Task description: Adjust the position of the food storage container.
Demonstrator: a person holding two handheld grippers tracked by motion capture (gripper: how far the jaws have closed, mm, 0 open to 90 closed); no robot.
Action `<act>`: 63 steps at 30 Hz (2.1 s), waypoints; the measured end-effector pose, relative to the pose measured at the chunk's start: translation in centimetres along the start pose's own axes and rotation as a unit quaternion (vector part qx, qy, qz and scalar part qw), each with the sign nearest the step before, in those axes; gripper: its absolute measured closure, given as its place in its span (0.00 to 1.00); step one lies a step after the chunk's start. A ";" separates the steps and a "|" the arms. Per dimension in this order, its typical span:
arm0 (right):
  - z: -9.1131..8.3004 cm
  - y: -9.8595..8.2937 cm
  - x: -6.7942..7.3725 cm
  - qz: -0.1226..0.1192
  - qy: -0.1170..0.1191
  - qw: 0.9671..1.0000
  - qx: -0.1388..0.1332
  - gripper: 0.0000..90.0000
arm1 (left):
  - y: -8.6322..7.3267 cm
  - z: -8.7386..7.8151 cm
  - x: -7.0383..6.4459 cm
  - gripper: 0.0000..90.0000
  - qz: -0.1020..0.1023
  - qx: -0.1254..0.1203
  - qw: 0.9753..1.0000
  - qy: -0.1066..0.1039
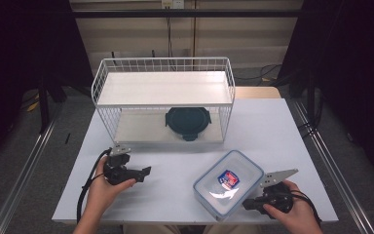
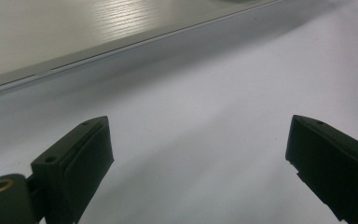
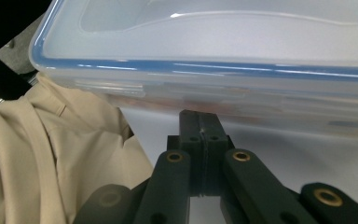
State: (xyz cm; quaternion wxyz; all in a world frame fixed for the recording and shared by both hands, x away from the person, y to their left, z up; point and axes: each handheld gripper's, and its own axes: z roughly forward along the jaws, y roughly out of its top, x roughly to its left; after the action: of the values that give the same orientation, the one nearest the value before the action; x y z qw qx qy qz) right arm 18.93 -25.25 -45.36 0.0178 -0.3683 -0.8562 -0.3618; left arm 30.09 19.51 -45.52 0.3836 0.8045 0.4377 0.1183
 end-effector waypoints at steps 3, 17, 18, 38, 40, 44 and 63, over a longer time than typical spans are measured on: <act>0.2 0.4 0.2 0.008 0.001 1.000 -0.017 1.00 | 0.0 0.1 -0.1 0.08 0.002 0.003 1.000 -0.004; 2.6 1.9 0.7 -0.009 0.006 0.999 -0.033 1.00 | -0.1 -0.1 -0.5 0.08 -0.001 0.009 1.000 -0.004; 2.8 2.0 0.7 -0.009 0.005 0.999 -0.034 1.00 | -0.1 -0.1 -0.5 0.08 -0.002 0.008 1.000 -0.003; 6.9 6.0 2.7 -0.051 0.024 0.997 -0.050 1.00 | -0.6 -0.7 -1.1 0.08 -0.020 0.002 1.000 -0.016; 7.2 6.3 2.7 -0.051 0.024 0.997 -0.052 1.00 | -0.6 -0.7 -1.3 0.08 -0.028 -0.004 0.999 -0.018; 7.6 6.8 2.7 -0.043 0.029 0.997 -0.060 1.00 | -0.7 -0.6 -1.6 0.08 -0.027 -0.005 0.999 -0.025; 3.5 3.6 0.2 0.005 -0.002 0.998 -0.066 0.79 | 0.0 0.0 -2.6 0.07 -0.042 -0.008 0.997 -0.063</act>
State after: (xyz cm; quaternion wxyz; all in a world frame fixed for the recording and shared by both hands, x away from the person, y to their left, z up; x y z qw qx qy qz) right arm 21.96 -21.23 -45.69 -0.0063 -0.3734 -0.8288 -0.4166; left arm 28.56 17.45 -45.21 0.4218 0.7881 0.4450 0.0545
